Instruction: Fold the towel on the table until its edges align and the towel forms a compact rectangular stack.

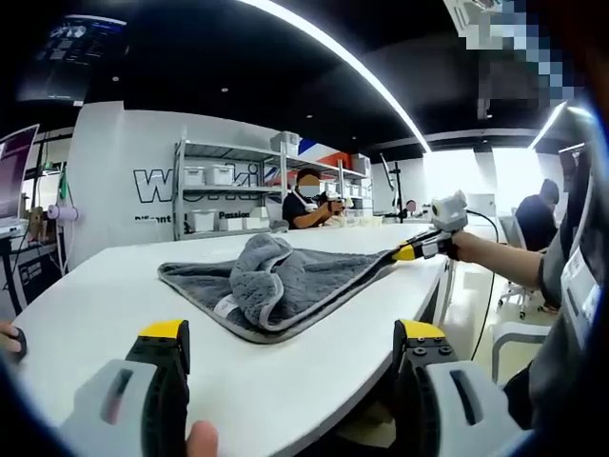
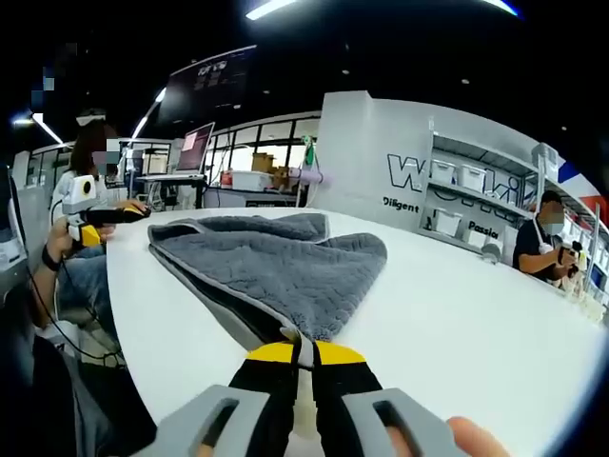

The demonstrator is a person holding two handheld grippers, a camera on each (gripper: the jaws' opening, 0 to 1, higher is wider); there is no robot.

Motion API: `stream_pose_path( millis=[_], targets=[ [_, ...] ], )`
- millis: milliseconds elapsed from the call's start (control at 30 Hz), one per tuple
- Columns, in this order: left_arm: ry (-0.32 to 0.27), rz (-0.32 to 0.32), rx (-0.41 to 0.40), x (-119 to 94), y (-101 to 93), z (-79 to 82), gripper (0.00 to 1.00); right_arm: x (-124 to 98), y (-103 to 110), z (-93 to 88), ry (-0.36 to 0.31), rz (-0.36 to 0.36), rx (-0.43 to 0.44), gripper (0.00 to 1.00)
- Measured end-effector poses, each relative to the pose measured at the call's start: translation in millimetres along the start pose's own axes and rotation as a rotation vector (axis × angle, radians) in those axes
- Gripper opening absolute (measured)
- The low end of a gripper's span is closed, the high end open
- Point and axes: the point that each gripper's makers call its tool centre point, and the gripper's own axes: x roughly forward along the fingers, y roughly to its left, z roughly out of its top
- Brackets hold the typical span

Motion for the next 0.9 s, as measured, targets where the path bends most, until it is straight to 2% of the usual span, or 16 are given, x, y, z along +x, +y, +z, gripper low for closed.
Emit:
stream_pose_path(
  millis=[100,200,267,333,433,533,633,800,867,900],
  targets=[
    [0.012,0.000,-0.015,8,4.6,-0.3,0.93,0,3,-5.5,-0.005,0.022,0.057,0.06],
    [0.031,-0.029,-0.039,17,5.6,4.1,0.93,0,4,-8.7,-0.014,0.029,0.103,0.06],
    [0.029,-0.040,-0.028,25,7.0,17.5,0.93,-1,5,-7.2,-0.016,0.032,0.079,0.06],
    [0.014,-0.022,0.001,29,8.6,27.6,0.93,-1,6,-5.8,-0.024,0.040,0.071,0.06],
    [-0.003,-0.007,0.037,31,0.9,35.3,0.93,-3,9,-6.5,-0.037,0.053,0.043,0.06],
    [-0.017,-0.018,0.055,33,-11.9,36.5,0.93,-7,12,-5.5,-0.044,0.073,0.003,0.06],
    [-0.007,-0.029,0.047,39,-18.7,32.9,0.93,-11,10,-3.8,-0.049,0.089,-0.007,0.06],
    [0.038,-0.021,0.050,47,-15.5,29.9,0.93,-13,11,-0.4,-0.050,0.123,0.015,0.07],
    [0.047,-0.028,0.059,52,-11.3,33.0,0.93,-16,16,3.0,-0.068,0.173,-0.013,0.11],
    [0.053,-0.035,0.060,55,-8.5,35.0,0.93,-19,14,2.4,-0.062,0.178,0.004,0.14]
  ],
)
